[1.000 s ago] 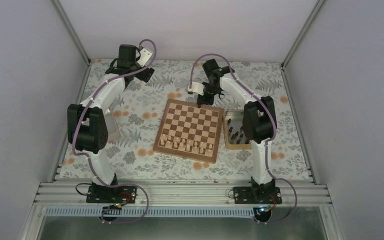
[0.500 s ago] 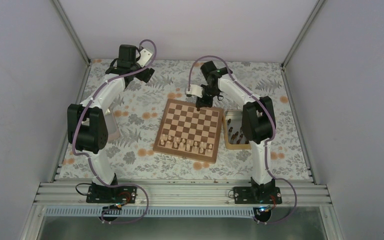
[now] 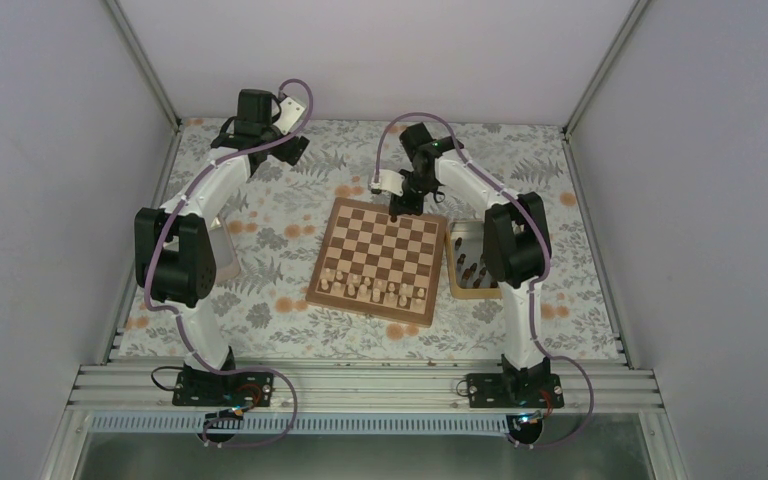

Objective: Set up the chess pieces on the board
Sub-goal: Place the chess piece on the chessboard.

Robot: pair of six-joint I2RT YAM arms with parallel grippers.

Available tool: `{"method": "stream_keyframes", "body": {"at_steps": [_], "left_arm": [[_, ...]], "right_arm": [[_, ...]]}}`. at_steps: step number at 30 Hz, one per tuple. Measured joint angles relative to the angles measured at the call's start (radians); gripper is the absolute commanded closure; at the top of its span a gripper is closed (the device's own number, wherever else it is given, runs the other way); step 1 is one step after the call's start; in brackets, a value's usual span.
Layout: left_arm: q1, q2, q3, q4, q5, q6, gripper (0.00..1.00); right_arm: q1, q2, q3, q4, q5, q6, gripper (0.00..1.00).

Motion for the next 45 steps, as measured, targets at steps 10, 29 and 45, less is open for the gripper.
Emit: {"method": "stream_keyframes", "body": {"at_steps": [10, 29, 45], "left_arm": [[0.0, 0.0, 0.0, 0.0, 0.003, 0.003, 0.0], [0.0, 0.0, 0.0, 0.001, 0.002, 0.003, 0.0], [0.0, 0.0, 0.0, 0.0, 0.006, 0.007, 0.0]], "right_arm": [[0.0, 0.0, 0.0, -0.002, -0.001, 0.0, 0.91], [0.0, -0.01, -0.058, 0.064, -0.006, 0.0, 0.91], [0.0, -0.011, -0.069, 0.071, 0.003, -0.012, 0.55]]}}
